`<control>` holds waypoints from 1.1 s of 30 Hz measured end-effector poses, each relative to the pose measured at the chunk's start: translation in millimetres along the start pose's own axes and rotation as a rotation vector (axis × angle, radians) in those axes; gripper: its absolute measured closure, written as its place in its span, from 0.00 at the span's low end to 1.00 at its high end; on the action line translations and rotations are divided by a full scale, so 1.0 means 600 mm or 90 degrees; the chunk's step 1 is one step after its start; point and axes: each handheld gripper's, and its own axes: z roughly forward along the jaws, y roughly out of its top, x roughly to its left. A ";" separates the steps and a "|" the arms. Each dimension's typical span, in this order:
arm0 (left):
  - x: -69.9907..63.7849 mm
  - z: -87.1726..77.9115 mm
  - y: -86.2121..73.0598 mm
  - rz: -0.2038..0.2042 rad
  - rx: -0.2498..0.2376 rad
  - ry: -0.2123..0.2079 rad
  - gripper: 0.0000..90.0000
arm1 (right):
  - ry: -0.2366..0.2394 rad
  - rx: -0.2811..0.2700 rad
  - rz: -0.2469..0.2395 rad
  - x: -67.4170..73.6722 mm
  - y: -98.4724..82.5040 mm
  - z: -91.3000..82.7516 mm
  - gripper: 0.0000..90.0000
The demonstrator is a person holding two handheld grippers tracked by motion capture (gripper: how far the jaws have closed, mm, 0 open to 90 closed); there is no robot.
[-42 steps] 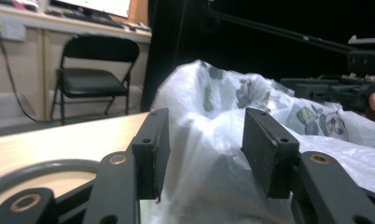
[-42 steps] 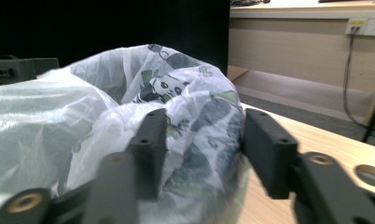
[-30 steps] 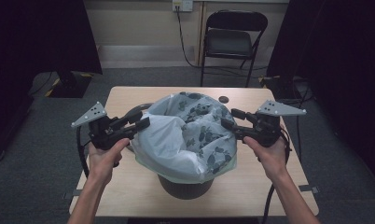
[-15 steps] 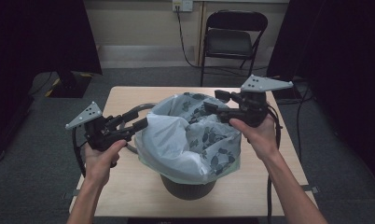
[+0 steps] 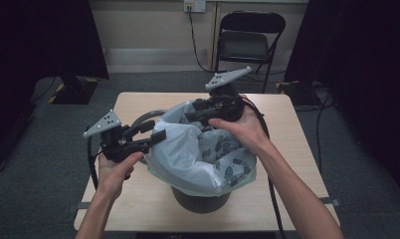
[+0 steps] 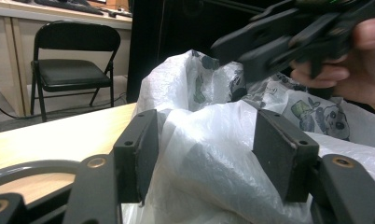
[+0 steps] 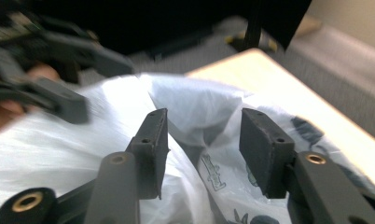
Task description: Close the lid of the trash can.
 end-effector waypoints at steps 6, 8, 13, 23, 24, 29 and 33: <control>0.003 -0.001 0.000 -0.004 0.001 -0.001 0.43 | -0.009 0.084 0.009 -0.014 0.000 0.048 0.44; 0.004 0.001 -0.002 -0.008 0.002 -0.003 0.43 | -0.002 0.095 0.016 -0.019 -0.003 0.063 0.44; 0.004 -0.001 -0.001 -0.006 0.002 -0.002 0.42 | -0.014 0.151 -0.001 -0.023 -0.020 0.089 0.45; 0.002 0.003 -0.002 -0.006 0.002 0.000 0.41 | -0.025 0.242 0.012 -0.025 -0.053 0.124 0.38; 0.002 0.004 -0.002 -0.007 0.002 -0.001 0.41 | -0.031 0.261 0.003 -0.022 -0.056 0.130 0.38; 0.001 0.004 -0.002 -0.002 0.004 -0.004 0.41 | -0.033 0.280 -0.043 -0.013 -0.056 0.133 0.42; 0.003 0.000 -0.001 -0.001 0.005 -0.005 0.43 | -0.022 0.163 -0.020 -0.014 -0.029 0.091 0.42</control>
